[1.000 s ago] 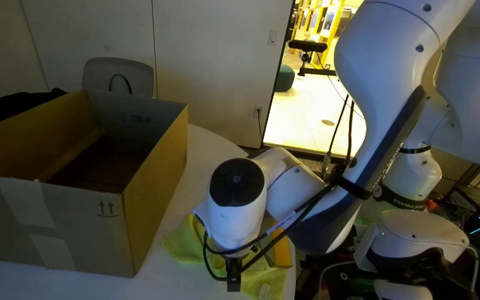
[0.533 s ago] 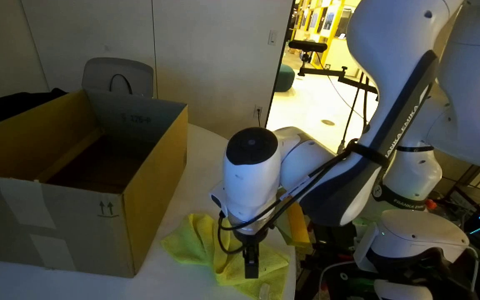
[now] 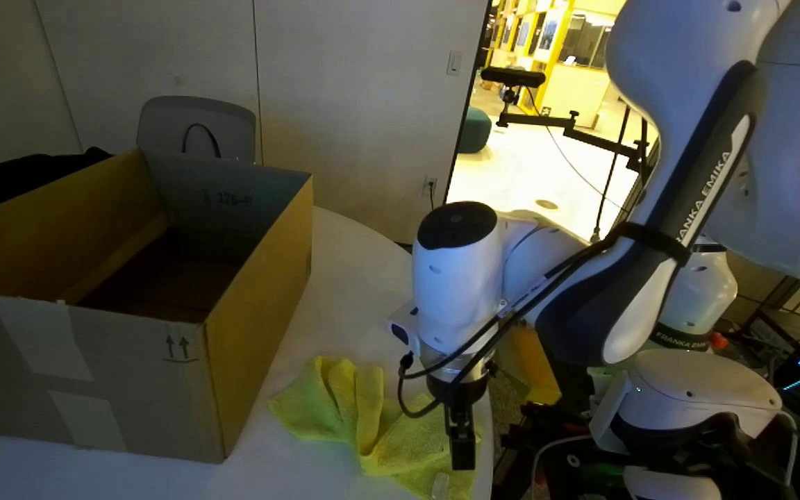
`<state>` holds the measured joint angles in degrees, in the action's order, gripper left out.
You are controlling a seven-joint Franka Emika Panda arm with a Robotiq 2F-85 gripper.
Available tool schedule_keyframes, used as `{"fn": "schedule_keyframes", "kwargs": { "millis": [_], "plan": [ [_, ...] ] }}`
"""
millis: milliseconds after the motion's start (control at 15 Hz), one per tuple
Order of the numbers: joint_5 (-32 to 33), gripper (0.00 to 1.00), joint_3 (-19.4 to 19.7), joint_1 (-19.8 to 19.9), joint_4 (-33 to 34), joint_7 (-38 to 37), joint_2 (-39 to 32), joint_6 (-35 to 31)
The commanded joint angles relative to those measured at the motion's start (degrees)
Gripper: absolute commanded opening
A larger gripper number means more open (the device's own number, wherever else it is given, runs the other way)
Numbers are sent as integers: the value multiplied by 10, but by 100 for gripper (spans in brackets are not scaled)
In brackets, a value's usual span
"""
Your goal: Put the marker on the towel and wrap it, then put the towel in the box
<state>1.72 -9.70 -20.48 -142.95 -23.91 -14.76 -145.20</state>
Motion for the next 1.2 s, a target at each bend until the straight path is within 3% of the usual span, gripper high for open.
{"fn": "schedule_keyframes", "kwargs": {
  "millis": [0, 467, 1133],
  "plan": [
    [-37, 100, -20, 17, -64, 25, 29, -63],
    [-88, 100, -31, 37, -130, 51, 14, -161],
    [-100, 100, -18, 51, -145, 57, -39, -276]
  ]
}}
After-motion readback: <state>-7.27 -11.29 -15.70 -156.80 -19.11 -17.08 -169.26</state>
